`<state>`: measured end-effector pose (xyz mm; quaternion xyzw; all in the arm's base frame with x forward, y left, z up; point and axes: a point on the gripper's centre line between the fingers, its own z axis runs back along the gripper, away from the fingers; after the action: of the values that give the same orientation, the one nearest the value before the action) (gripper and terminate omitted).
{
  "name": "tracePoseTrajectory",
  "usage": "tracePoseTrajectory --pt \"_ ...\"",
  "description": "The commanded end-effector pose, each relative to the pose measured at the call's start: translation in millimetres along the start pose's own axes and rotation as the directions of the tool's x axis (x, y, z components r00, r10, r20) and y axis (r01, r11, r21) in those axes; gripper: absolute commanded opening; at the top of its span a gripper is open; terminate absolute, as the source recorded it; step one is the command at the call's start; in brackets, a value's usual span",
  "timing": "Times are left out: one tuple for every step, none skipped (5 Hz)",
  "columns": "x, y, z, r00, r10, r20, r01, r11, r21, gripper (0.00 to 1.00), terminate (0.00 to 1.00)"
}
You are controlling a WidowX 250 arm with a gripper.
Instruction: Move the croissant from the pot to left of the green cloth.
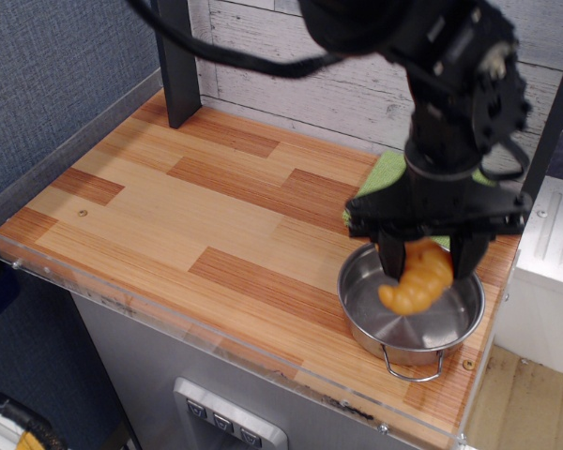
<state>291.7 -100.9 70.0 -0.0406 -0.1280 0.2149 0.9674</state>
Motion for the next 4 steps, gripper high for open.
tracePoseTrajectory --pt "37.5 32.4 43.5 0.990 0.112 0.084 -0.108 0.993 -0.043 0.00 0.00" --pt "63.9 58.4 49.6 0.978 0.172 0.121 -0.172 0.985 -0.011 0.00 0.00" --pt "86.8 84.4 45.5 0.960 0.239 0.149 -0.245 0.969 0.025 0.00 0.00" --pt "106.1 105.5 34.4 0.940 0.301 0.161 -0.313 0.948 0.056 0.00 0.00"
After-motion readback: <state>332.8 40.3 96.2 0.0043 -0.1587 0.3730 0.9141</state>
